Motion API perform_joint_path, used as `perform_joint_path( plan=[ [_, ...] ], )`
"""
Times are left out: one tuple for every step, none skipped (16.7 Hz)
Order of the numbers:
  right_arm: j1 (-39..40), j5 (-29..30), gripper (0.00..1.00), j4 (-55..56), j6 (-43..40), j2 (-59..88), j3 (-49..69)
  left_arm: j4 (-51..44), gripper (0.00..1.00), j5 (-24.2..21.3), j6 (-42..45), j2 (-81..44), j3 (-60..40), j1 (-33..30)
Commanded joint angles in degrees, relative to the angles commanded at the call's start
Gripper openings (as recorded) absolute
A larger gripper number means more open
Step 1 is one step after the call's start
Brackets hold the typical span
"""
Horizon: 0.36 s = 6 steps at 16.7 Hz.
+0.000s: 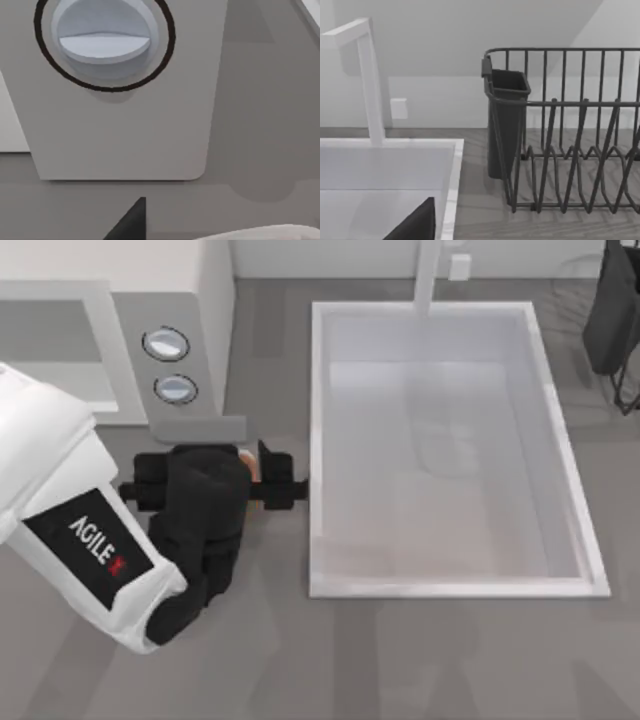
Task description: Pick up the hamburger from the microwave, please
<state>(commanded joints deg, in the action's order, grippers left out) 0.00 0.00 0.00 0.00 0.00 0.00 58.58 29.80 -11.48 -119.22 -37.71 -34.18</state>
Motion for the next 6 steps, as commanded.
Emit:
perform_joint_path(
  plan=[
    [0.0,0.0,1.00,0.0,0.0,0.0,0.0,0.0,1.00,0.0,0.0,0.0,0.0,0.0],
    [0.0,0.0,1.00,0.0,0.0,0.0,0.0,0.0,1.00,0.0,0.0,0.0,0.0,0.0],
    [0.0,0.0,1.00,0.0,0.0,0.0,0.0,0.0,1.00,0.0,0.0,0.0,0.0,0.0],
    [0.0,0.0,1.00,0.0,0.0,0.0,0.0,0.0,1.00,0.0,0.0,0.0,0.0,0.0],
    [0.0,0.0,1.00,0.0,0.0,0.0,0.0,0.0,1.00,0.0,0.0,0.0,0.0,0.0],
    [0.0,0.0,1.00,0.0,0.0,0.0,0.0,0.0,1.00,0.0,0.0,0.0,0.0,0.0]
  ],
)
